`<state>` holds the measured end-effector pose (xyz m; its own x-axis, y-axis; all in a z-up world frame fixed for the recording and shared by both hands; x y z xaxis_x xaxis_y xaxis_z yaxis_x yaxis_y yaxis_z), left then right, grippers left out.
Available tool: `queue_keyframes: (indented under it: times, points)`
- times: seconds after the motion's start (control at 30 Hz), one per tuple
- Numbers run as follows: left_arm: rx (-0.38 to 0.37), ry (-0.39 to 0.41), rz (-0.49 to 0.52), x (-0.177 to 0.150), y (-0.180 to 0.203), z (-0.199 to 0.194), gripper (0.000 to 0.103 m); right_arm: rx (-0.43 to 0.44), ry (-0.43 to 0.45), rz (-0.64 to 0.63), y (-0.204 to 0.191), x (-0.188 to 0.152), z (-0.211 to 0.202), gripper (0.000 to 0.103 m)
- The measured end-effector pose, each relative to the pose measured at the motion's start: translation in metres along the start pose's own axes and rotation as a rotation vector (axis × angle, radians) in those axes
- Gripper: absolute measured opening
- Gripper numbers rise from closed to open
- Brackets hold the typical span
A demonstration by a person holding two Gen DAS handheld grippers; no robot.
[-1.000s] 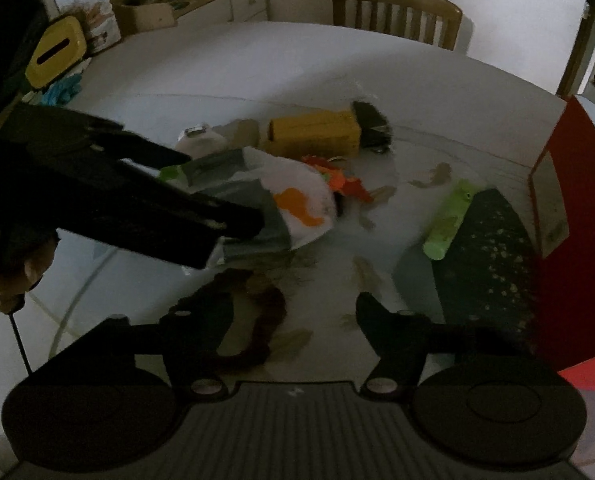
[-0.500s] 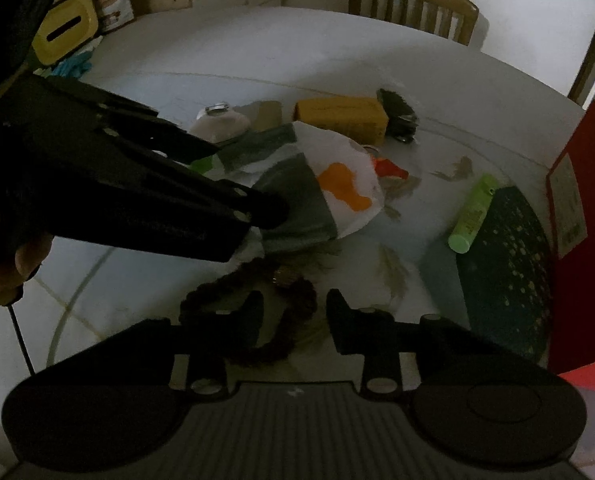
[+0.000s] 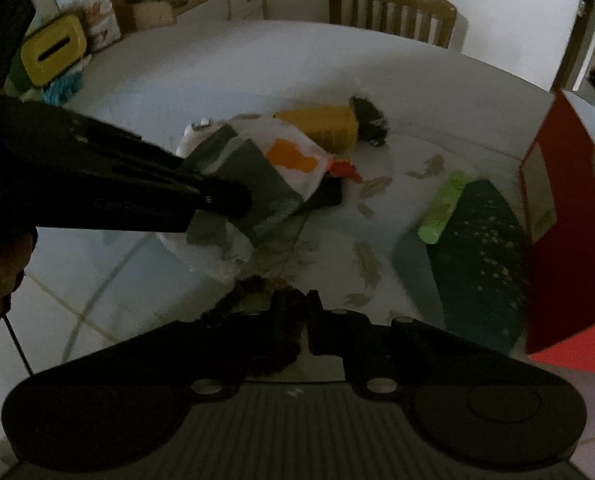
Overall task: Organize objects
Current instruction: 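Grasp the white-and-green plastic bag with the left gripper while the right grasps the black cord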
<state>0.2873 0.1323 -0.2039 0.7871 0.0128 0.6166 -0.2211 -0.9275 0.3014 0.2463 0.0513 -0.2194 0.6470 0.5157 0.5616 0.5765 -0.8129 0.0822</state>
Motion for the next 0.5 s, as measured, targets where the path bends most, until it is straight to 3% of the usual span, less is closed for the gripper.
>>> queue_keyframes:
  times: [0.27,0.5]
  points:
    - [-0.061,0.037,-0.075,0.019,0.028,-0.022,0.021,0.012,0.080,0.071,0.030,0.012,-0.044,0.009]
    - [-0.052,0.059,-0.061,0.039,0.066,-0.038,0.021,0.003,0.152,0.147,0.071,0.024,-0.082,0.009]
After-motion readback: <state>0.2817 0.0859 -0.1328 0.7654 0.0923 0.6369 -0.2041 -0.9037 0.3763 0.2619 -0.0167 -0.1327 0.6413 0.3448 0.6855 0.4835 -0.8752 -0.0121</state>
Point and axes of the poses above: each gripper's, at about its wrist camera, not at the fingertips, and z roughly the way its jaws point, y to its right, x to its top, the point moved 10 cm from there along z, roughly the way its jaws point, and after that the axes turned 10 degrees about -x, right-handed, at the moved point
